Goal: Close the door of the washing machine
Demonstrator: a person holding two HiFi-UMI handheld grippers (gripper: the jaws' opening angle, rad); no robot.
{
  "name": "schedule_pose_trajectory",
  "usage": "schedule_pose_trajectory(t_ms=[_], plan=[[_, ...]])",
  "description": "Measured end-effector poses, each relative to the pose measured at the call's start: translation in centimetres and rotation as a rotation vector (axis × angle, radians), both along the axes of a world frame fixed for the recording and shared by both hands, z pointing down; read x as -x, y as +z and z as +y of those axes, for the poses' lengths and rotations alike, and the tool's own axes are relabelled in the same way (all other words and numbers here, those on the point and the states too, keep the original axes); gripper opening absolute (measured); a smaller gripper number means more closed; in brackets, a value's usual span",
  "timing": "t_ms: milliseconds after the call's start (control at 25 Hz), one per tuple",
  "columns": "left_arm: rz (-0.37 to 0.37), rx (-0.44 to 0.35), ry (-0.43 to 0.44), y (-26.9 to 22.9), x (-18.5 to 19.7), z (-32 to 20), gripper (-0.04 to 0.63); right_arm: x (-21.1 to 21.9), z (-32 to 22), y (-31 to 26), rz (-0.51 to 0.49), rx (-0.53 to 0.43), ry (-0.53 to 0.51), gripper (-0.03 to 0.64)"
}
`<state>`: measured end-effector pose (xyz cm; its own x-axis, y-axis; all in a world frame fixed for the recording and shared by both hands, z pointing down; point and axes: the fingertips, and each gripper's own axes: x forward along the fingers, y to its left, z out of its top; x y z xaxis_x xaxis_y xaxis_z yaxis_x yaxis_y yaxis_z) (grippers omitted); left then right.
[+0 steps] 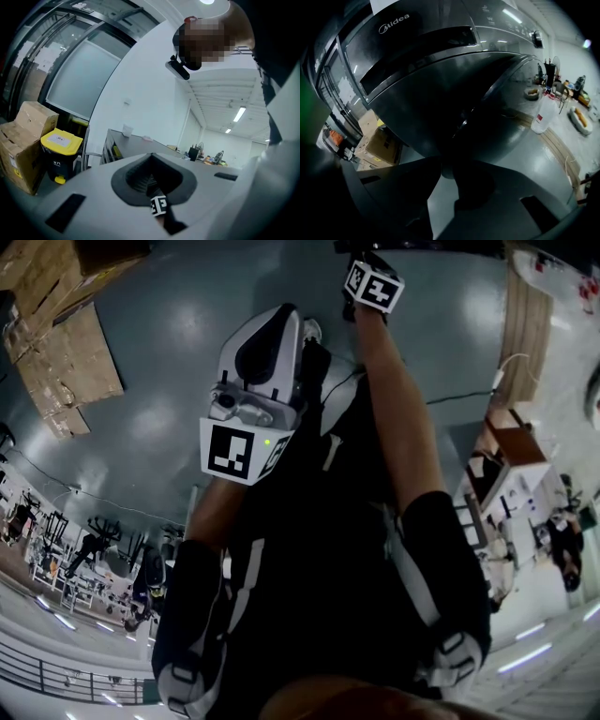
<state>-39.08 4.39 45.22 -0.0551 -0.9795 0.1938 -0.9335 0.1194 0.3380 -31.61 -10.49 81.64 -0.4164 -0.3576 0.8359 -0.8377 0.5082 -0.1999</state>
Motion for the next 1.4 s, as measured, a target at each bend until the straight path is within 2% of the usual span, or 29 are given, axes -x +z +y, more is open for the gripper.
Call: schedule_pose_trajectory(t_ms=[520, 800, 1160, 1400], plan=[[0.003, 0.005, -0.009, 0.2, 0.5, 1.0, 0.005, 0.5, -0.5, 0.0, 0.021, 0.000, -0.029, 0.080], [0.000, -0.011, -0.012, -1.0, -0.2, 1.8, 0.005, -1.6, 0.8, -1.7, -0.009, 0.038, -0.028, 0.080], [-0.046, -0.042, -0.037, -4.7, -1.4, 2.1, 0.005, -5.6, 3.1, -9.0, -0.089, -0.044, -0.127, 0.061], [-0.071, -0.069, -0.053, -7.7, -2.9, 2.5, 0.005, -7.9, 3.4, -17.1, -0.171, -0.139, -0.163, 0.040]])
